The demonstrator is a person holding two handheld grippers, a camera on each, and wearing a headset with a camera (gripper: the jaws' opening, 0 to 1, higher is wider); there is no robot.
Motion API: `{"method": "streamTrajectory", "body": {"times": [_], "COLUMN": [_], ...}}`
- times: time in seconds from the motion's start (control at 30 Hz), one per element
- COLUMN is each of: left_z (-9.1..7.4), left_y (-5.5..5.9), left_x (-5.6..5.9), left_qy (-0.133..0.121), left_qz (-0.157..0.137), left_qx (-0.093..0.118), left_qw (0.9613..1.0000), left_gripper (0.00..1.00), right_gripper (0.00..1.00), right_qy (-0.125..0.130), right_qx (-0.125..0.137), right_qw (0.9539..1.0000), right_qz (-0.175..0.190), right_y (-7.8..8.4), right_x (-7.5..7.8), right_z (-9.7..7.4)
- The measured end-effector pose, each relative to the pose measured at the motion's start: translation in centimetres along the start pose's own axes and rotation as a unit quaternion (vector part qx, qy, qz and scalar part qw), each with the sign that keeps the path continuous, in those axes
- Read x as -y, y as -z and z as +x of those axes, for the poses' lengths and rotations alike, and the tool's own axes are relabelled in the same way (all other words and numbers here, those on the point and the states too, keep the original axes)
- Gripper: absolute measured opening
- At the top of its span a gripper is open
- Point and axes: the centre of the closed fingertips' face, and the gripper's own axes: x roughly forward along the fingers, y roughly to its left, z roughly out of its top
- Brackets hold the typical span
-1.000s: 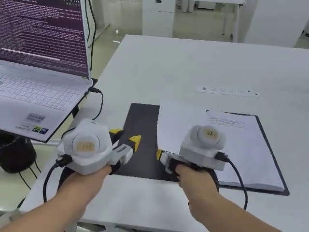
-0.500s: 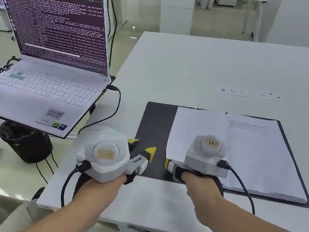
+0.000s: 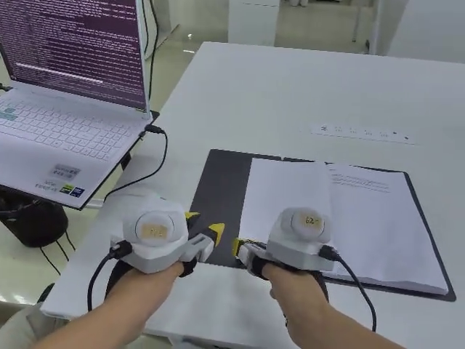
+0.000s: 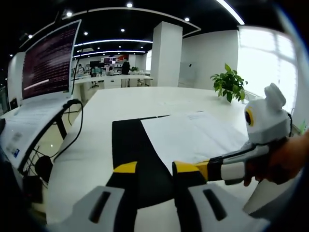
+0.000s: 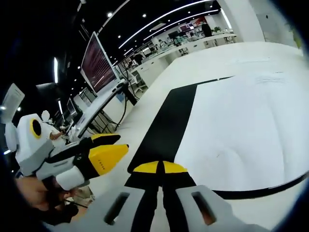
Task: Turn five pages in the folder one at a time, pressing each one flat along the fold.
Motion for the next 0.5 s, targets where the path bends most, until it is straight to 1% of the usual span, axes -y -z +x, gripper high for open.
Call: {"method": "streamTrajectory", "body": {"times": [0.07, 0.13, 0.17, 0.23, 0.27, 0.3, 0.33, 0.37, 0.43, 0.47, 0.5], "left_z": [0.9, 1.8, 2.4, 3.1, 3.5, 4.0, 4.4, 4.8, 5.4, 5.7, 5.9], "left_y": [0.2, 0.6, 1.0, 1.6, 1.8, 2.2, 2.6, 3.4, 3.9, 4.4, 4.8], "left_x": [0.5, 1.2, 1.8, 2.6, 3.1, 3.8, 4.2, 4.7, 5.3, 5.7, 6.1], "left_qy": [0.002, 0.004, 0.008, 0.013, 0.015, 0.019, 0.021, 0.022, 0.023, 0.022, 0.021], "left_qz": [-0.008, -0.001, -0.003, -0.001, 0.002, 0.004, 0.004, 0.007, 0.007, 0.01, 0.014], "left_qx": [-0.005, -0.017, -0.025, -0.041, -0.043, -0.049, -0.057, -0.072, -0.075, -0.082, -0.087], "left_qw": [1.0, 0.9999, 0.9997, 0.9991, 0.9989, 0.9986, 0.9981, 0.9971, 0.9969, 0.9964, 0.9959], "left_gripper": [0.26, 0.25, 0.25, 0.26, 0.26, 0.26, 0.26, 0.26, 0.25, 0.25, 0.25], "right_gripper": [0.0, 0.0, 0.0, 0.0, 0.0, 0.0, 0.0, 0.0, 0.0, 0.0, 0.0], "right_qy": [0.012, 0.027, 0.038, 0.049, 0.053, 0.061, 0.066, 0.072, 0.08, 0.086, 0.087], "right_qx": [0.012, 0.026, 0.035, 0.046, 0.053, 0.061, 0.064, 0.073, 0.081, 0.084, 0.085], "right_qw": [0.9999, 0.9993, 0.9985, 0.9974, 0.9968, 0.9957, 0.9951, 0.994, 0.9927, 0.992, 0.9916], "right_qz": [-0.002, 0.007, 0.018, 0.027, 0.029, 0.032, 0.035, 0.039, 0.04, 0.041, 0.043], "right_y": [-0.7, -1.6, -2.1, -2.7, -2.9, -3.2, -3.3, -3.6, -3.8, -3.9, -3.9], "right_x": [1.2, 2.9, 4.0, 5.4, 6.1, 7.0, 7.7, 8.5, 9.6, 10.4, 10.8], "right_z": [-0.8, -1.6, -2.2, -3.1, -3.4, -4.0, -4.4, -4.8, -5.4, -5.7, -5.9]}}
